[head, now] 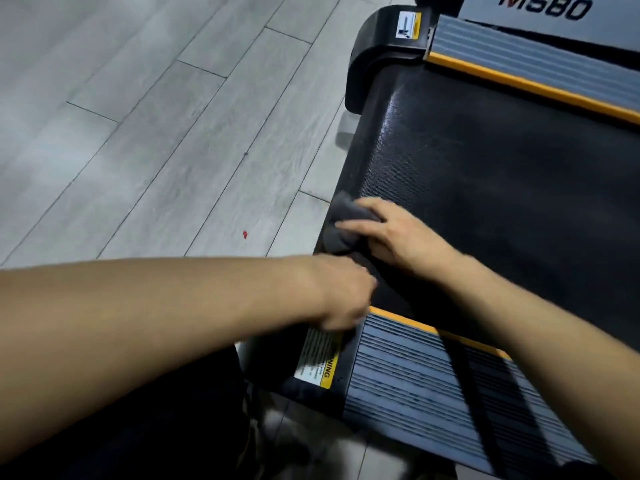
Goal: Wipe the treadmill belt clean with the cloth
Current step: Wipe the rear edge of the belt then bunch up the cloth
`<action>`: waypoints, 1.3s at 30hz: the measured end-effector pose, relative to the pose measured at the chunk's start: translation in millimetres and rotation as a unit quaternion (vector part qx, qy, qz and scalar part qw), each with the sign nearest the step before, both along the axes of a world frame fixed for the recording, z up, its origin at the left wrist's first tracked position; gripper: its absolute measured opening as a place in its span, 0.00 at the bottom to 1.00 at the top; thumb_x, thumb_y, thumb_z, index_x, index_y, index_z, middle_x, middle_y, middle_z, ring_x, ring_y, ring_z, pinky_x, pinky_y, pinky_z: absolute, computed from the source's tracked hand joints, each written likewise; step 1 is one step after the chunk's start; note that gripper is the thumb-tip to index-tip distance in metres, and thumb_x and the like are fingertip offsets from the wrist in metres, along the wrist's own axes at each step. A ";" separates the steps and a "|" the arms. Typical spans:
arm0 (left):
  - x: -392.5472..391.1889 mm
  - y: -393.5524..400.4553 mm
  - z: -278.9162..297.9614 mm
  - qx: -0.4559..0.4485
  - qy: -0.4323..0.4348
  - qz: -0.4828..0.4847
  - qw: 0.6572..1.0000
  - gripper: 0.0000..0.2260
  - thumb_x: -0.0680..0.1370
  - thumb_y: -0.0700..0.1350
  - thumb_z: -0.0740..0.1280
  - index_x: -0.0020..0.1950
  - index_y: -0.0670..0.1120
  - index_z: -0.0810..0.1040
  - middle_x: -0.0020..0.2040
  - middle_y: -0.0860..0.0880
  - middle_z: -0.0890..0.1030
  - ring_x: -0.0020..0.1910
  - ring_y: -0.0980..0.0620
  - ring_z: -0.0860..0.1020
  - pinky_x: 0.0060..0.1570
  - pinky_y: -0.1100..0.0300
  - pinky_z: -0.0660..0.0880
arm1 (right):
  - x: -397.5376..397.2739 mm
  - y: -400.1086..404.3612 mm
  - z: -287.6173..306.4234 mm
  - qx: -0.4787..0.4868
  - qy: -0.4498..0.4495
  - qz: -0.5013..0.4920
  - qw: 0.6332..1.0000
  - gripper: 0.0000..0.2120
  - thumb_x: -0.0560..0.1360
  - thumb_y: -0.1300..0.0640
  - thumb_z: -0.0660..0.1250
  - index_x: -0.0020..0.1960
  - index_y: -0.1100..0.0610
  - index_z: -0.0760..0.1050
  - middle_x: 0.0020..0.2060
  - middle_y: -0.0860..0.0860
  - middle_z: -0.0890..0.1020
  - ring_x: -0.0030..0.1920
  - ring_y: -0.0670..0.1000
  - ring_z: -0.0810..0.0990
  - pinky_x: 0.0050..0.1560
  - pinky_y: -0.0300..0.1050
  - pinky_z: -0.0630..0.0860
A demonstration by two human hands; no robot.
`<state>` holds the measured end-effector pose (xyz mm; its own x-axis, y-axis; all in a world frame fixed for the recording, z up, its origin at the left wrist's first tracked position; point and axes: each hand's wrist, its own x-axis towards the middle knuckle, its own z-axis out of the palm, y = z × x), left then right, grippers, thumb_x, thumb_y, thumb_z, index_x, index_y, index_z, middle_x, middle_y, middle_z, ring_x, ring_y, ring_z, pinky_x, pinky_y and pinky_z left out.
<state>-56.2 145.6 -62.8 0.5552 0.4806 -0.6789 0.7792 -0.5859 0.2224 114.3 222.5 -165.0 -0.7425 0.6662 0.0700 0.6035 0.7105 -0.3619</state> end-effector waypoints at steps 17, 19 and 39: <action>4.9 -12.0 -41.3 -0.066 0.025 0.037 0.997 0.34 0.84 0.65 0.42 0.84 0.46 0.44 0.83 0.44 0.36 0.83 0.46 0.42 0.82 0.48 0.47 | -74.9 70.3 17.0 -0.098 -0.165 0.067 0.979 0.18 0.71 0.53 0.59 0.57 0.46 0.81 0.56 0.53 0.75 0.54 0.56 0.78 0.58 0.49 0.74; 5.6 -10.4 -42.3 -0.071 0.027 0.037 0.996 0.34 0.83 0.65 0.42 0.84 0.46 0.44 0.83 0.45 0.36 0.83 0.47 0.41 0.82 0.47 0.47 | -70.6 96.6 14.7 -0.053 -0.174 -0.037 0.983 0.15 0.75 0.55 0.61 0.57 0.46 0.82 0.58 0.53 0.75 0.57 0.58 0.76 0.60 0.51 0.73; -7.1 59.0 -69.8 0.167 -0.118 -0.006 0.979 0.20 0.83 0.54 0.54 0.72 0.46 0.68 0.72 0.42 0.67 0.71 0.40 0.66 0.70 0.44 0.67 | -58.8 156.3 7.5 0.022 -0.202 -0.052 0.978 0.16 0.75 0.55 0.61 0.59 0.47 0.80 0.56 0.56 0.74 0.54 0.60 0.75 0.57 0.55 0.72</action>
<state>-63.4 204.6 -132.6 0.6838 0.6467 -0.3379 0.7225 -0.6649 0.1895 55.5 378.9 -157.6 -0.6434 0.7427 -0.1855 0.7610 0.6469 -0.0491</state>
